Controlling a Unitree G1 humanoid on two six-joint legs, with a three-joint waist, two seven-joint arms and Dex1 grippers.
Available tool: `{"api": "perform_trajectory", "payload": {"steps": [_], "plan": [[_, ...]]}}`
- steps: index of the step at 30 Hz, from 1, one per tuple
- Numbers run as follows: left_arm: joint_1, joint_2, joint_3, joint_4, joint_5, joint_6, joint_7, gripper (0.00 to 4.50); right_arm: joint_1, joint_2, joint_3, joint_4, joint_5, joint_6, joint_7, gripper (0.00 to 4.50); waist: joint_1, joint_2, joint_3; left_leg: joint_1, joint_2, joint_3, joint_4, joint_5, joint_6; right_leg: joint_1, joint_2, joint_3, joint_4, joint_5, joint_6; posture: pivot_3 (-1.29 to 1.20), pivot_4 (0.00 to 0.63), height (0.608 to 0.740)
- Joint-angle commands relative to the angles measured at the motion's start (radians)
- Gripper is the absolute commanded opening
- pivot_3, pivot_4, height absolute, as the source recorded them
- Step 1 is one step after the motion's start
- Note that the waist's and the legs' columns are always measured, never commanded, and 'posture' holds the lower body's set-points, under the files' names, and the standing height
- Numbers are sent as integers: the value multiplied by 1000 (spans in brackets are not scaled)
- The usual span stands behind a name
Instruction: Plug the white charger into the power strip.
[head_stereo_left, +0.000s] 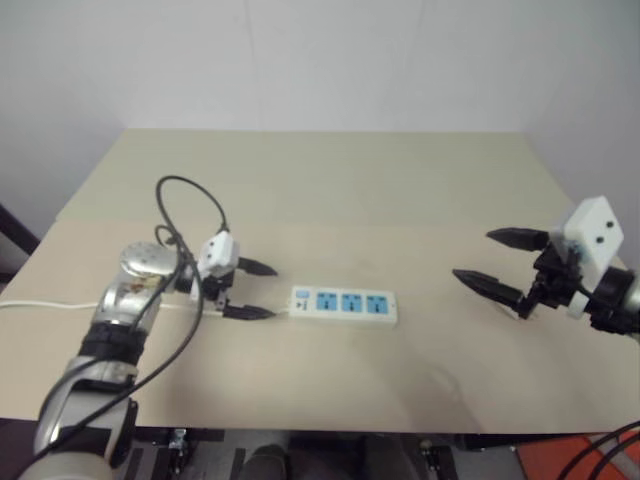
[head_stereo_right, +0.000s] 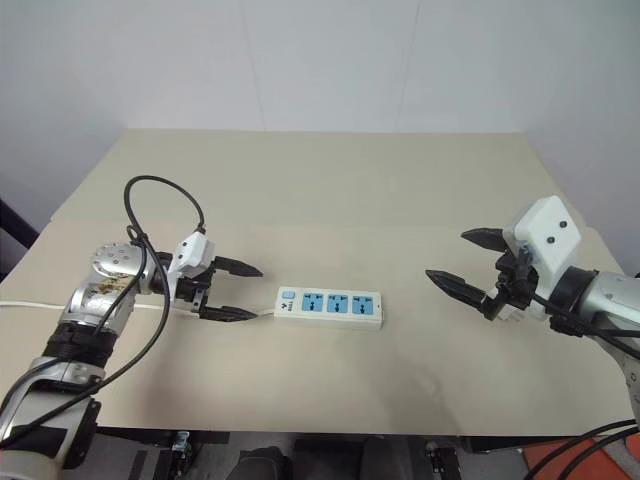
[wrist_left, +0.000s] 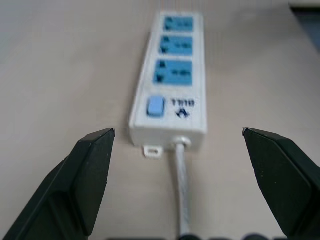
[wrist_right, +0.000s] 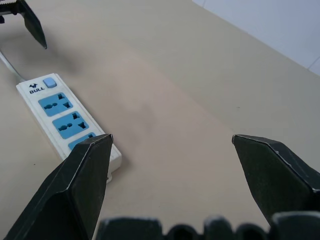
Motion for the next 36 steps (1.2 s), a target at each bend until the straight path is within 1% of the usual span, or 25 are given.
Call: {"api": "perform_trajectory", "payload": {"steps": [1, 6, 10, 18, 25, 31, 36], "plan": [[-36, -50, 17, 77, -25, -71, -27, 4457, -23, -18, -51, -12, 18, 2, -1, 4500, 0, 0, 0, 0, 0, 0, 0, 0, 0, 0, 0, 0, 0, 0, 0, 0, 150, 740], [-72, -117, -5, 209, 8, -188, -66, 4457, -14, -26, -84, -31, 36, 27, -1, 4500, -1, 0, 0, -1, 0, 0, 0, 0, 0, 0, 0, 0, 0, 0, 0, 0, 150, 740], [-120, -158, -3, 351, 46, -294, -57, 4457, -2, -31, -116, -54, 63, 53, -6, 4500, 0, 0, 0, 0, 0, 0, 1, 0, 0, 0, 0, 0, 0, 0, 0, 0, 150, 740], [-181, -206, -2, 554, 118, -423, -46, 4457, 2, -36, -151, -80, 103, 88, -15, 4500, -2, 0, 0, -1, 0, 0, 4, -1, 2, 0, 0, 0, 0, 0, 0, 0, 150, 740], [-188, -250, 15, 613, 131, -447, -16, 4457, 8, -43, -171, -94, 125, 106, -19, 4500, -1, 0, 0, -3, 0, -1, 5, -2, 3, 0, 0, -1, 1, 0, 0, 0, 150, 740], [-167, -292, 39, 604, 122, -436, 2, 4457, 9, -53, -175, -99, 137, 114, -19, 4500, 5, 0, 0, -3, 0, -1, 5, -2, 3, 1, 0, -1, 1, 1, 1, 0, 150, 740], [-145, -306, 47, 590, 127, -428, -12, 4457, 2, -59, -178, -97, 140, 120, -19, 4500, 9, 0, 0, -3, 0, -1, 5, -2, 3, 1, 0, -1, 1, 1, 1, 0, 150, 740]]}}
